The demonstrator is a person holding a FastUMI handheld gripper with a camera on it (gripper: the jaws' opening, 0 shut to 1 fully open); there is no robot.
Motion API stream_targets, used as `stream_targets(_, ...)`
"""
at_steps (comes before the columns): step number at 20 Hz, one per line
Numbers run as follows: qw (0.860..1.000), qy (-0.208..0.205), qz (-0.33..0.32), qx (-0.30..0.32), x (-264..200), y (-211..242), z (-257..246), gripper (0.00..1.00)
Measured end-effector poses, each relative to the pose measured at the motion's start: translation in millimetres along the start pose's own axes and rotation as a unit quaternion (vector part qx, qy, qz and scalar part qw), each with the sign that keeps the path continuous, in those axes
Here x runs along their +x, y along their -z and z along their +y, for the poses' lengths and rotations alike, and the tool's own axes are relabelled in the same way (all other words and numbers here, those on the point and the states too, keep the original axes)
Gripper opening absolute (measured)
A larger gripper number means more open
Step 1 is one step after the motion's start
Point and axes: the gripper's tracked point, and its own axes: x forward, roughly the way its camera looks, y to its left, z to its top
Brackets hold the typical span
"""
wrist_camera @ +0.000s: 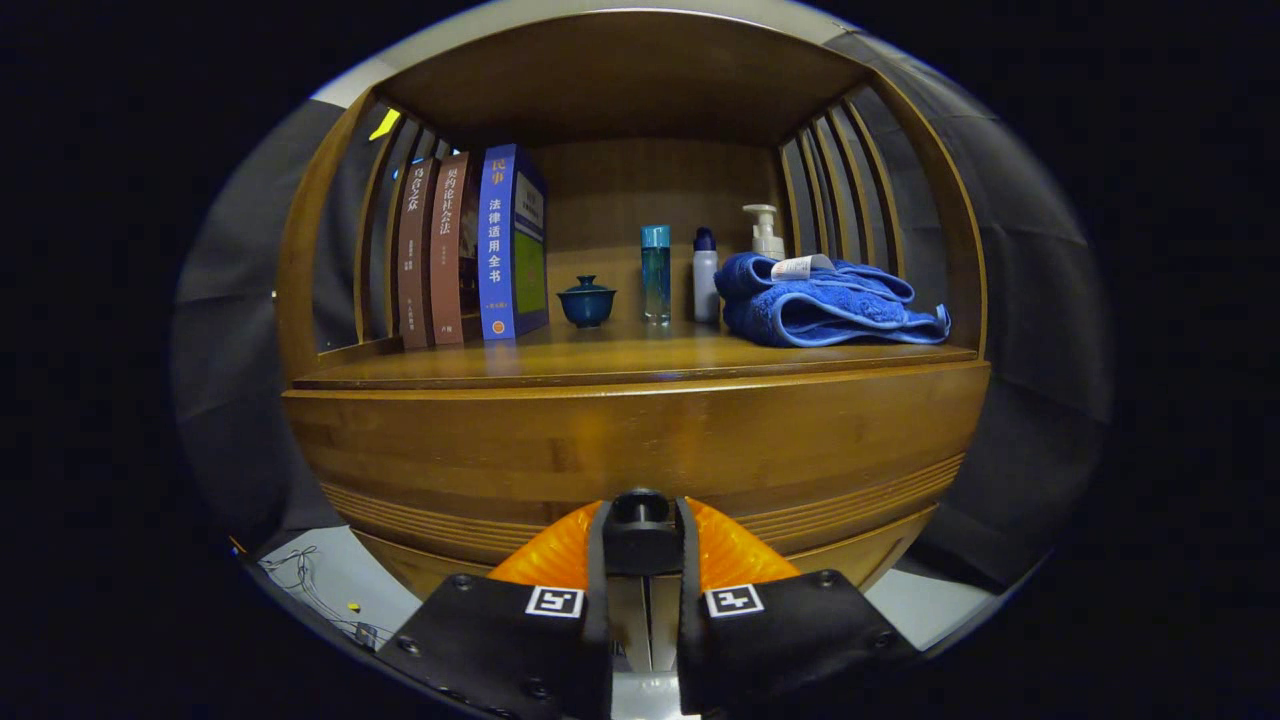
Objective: Pull open the drawer, take out the items inside it, and place them on the countertop above the cabinet.
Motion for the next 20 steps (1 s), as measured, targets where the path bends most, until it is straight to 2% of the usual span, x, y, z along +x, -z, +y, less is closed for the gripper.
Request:
stream_targets(3, 1.0, 0.001, 0.003, 0.01, -15, 3, 1, 0.3)
stream_targets(12, 1.0, 0.001, 0.002, 0.016, -102, 18, -7, 0.3)
stream_targets(20, 1.0, -0.001, 0.012, 0.014, -150, 27, -8, 0.29)
